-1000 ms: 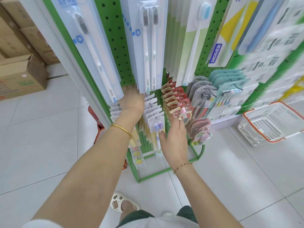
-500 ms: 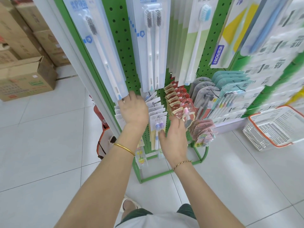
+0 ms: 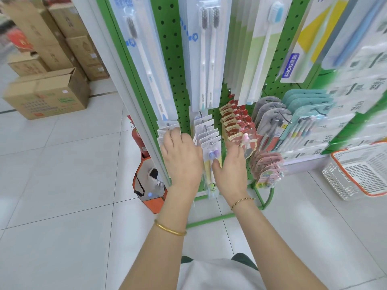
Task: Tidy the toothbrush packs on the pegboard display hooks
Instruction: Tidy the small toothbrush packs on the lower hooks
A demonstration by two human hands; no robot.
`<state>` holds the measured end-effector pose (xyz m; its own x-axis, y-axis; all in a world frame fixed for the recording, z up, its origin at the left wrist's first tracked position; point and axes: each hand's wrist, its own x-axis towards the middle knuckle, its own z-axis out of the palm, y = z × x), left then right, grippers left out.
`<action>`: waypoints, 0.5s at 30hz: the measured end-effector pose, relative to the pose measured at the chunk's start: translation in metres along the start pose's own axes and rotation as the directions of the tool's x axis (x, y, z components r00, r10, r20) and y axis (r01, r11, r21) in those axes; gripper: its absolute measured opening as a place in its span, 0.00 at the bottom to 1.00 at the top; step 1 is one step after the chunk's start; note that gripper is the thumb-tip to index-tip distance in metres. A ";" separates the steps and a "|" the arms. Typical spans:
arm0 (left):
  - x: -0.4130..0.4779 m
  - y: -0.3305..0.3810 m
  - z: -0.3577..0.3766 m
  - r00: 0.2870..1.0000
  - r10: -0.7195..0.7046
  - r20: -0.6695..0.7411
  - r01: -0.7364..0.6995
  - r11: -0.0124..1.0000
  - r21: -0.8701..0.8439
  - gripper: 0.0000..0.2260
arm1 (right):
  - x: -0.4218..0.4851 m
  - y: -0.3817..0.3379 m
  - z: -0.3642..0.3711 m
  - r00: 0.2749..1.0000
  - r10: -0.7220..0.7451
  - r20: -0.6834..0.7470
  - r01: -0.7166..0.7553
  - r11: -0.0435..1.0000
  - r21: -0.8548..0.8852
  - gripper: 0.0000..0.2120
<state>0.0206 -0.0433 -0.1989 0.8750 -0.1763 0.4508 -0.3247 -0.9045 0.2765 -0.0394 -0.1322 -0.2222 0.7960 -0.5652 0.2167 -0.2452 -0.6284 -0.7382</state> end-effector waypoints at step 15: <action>-0.020 0.020 -0.026 0.977 -0.170 0.127 0.209 0.672 -0.710 0.06 | 0.007 0.024 -0.035 0.962 -0.124 0.244 0.043 0.949 0.313 0.08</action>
<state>-0.0130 -0.0473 -0.1804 0.9557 -0.0681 0.2863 -0.2908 -0.3692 0.8827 -0.0594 -0.1699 -0.2165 0.9310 -0.3353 0.1441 -0.0253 -0.4532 -0.8910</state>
